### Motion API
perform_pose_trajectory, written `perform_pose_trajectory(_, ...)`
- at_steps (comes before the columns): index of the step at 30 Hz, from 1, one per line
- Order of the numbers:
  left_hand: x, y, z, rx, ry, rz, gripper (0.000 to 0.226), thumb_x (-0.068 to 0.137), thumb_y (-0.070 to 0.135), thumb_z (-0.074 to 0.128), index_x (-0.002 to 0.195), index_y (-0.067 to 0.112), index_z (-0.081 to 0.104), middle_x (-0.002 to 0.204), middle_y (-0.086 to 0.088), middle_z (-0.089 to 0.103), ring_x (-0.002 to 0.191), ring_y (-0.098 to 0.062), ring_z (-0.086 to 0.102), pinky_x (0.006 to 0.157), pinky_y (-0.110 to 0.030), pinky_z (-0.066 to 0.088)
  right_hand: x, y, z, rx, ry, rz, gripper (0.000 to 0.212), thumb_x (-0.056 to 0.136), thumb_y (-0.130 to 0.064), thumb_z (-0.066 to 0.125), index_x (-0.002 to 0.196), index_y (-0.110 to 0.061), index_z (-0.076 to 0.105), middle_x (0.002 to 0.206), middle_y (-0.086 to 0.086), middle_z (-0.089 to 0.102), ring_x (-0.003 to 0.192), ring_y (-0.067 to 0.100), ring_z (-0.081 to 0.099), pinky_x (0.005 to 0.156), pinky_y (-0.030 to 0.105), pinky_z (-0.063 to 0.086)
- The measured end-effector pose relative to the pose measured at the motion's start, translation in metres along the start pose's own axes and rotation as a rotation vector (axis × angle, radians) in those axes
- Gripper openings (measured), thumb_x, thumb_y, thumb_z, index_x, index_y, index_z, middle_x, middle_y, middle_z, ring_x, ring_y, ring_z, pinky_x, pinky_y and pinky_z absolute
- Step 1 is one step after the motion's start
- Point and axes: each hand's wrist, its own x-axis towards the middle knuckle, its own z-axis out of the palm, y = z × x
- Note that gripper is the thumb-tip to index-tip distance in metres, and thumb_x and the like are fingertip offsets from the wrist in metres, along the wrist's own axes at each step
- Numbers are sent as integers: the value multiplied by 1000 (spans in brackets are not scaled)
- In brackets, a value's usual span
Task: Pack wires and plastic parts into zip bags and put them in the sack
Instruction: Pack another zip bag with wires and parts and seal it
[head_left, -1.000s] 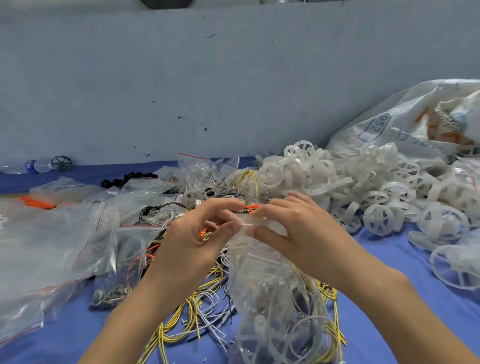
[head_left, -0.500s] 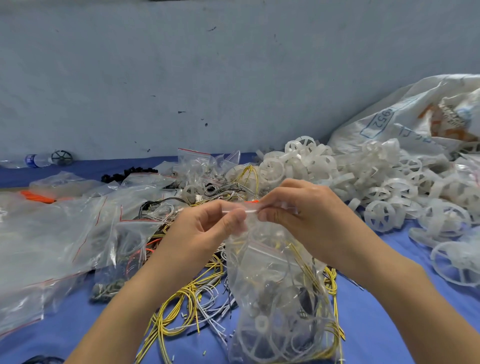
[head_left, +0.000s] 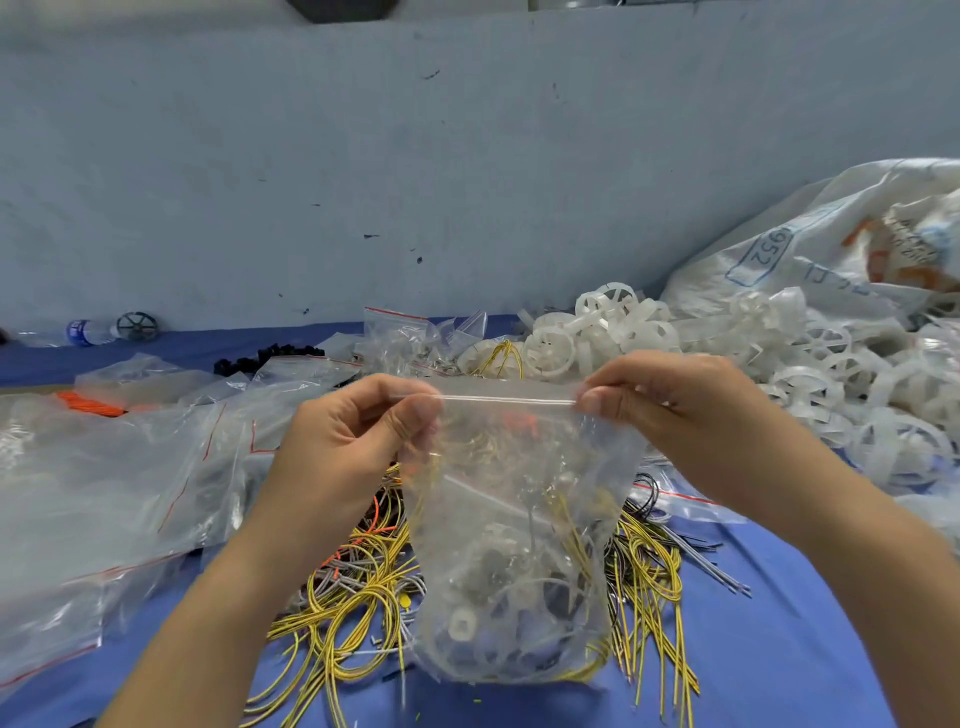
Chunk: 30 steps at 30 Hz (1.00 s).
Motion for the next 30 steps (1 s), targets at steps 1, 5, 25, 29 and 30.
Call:
perform_pose_trajectory(1, 0, 0, -2, -6, 9, 7, 15, 78, 29, 66, 86, 19, 75, 78, -6, 73, 68, -7, 66, 65, -15, 53, 1, -1, 0, 14, 18, -23, 15, 85, -41, 63, 78, -54, 61, 83, -27, 66, 80, -4, 61, 69, 10, 42)
perform_pose_trajectory(5, 0, -1, -8, -10, 27, 8, 13, 78, 26, 69, 87, 22, 77, 82, -2, 75, 73, -10, 69, 67, -15, 54, 0, 1, -2, 75, 42, -17, 34, 86, -17, 70, 86, -50, 66, 89, -16, 71, 84, 7, 64, 79, 25, 49)
perform_pose_trajectory(25, 9, 33, 7, 758, -138, 351, 35, 90, 53, 50, 115, 34, 66, 100, 23, 66, 95, 4, 61, 86, -26, 49, -4, 8, 20, 636, 116, 12, 46, 86, 0, 68, 124, -26, 64, 88, -9, 72, 85, 3, 66, 78, 12, 50)
perform_pose_trajectory(29, 5, 35, 15, 743, -148, 411, 31, 94, 51, 51, 114, 32, 65, 99, 23, 65, 97, 1, 62, 86, -34, 53, -4, -1, 24, 710, 105, 20, 48, 87, 4, 66, 127, -22, 63, 87, -5, 71, 85, 4, 66, 76, 14, 50)
perform_pose_trajectory(30, 5, 35, 16, 728, -150, 409, 30, 91, 50, 51, 112, 32, 64, 98, 24, 65, 97, 2, 62, 85, -32, 53, -4, -3, 25, 731, 101, 24, 48, 87, 5, 66, 127, -22, 63, 87, -5, 71, 84, 4, 66, 75, 14, 50)
